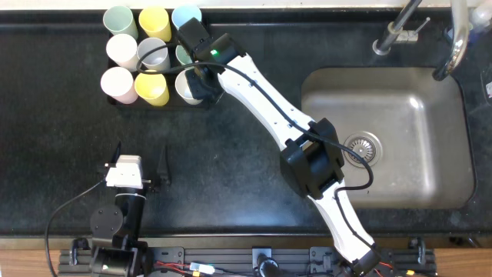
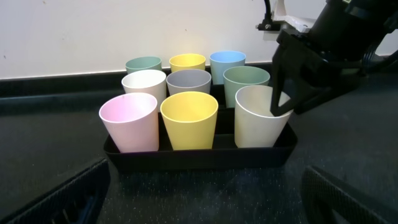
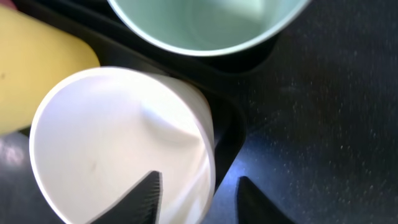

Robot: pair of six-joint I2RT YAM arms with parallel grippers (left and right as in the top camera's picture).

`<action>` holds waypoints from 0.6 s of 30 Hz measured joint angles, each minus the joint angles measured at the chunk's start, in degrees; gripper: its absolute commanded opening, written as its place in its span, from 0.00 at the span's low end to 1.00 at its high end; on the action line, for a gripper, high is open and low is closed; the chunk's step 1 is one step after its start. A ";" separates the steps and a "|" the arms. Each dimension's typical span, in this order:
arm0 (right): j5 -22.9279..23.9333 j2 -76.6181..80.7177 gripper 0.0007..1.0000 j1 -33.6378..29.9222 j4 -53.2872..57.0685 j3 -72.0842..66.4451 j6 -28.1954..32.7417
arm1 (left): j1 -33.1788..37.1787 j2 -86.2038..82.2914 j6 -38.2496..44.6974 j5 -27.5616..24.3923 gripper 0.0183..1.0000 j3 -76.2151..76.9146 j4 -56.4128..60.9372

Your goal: Store Cups

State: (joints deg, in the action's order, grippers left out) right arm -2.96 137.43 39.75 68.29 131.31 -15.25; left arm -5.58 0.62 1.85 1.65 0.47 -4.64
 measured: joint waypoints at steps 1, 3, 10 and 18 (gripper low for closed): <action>0.00 0.00 0.56 -0.04 -0.24 0.00 -0.09 | 0.00 0.00 0.00 0.00 1.00 0.00 0.00; -0.07 -0.09 0.65 -0.28 -0.61 0.00 -0.20 | 0.00 0.00 0.00 0.00 1.00 0.00 0.00; -0.09 -6.38 0.84 -2.97 1.14 -0.02 1.88 | 0.00 0.00 0.00 0.00 1.00 0.00 0.00; -0.39 -33.88 1.00 -14.47 -3.61 -17.49 7.41 | 0.00 0.00 0.00 0.00 1.00 0.00 0.00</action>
State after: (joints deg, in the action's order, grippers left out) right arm -3.36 103.55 25.28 64.69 113.82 -7.84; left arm -5.58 0.62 1.85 1.65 0.47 -4.64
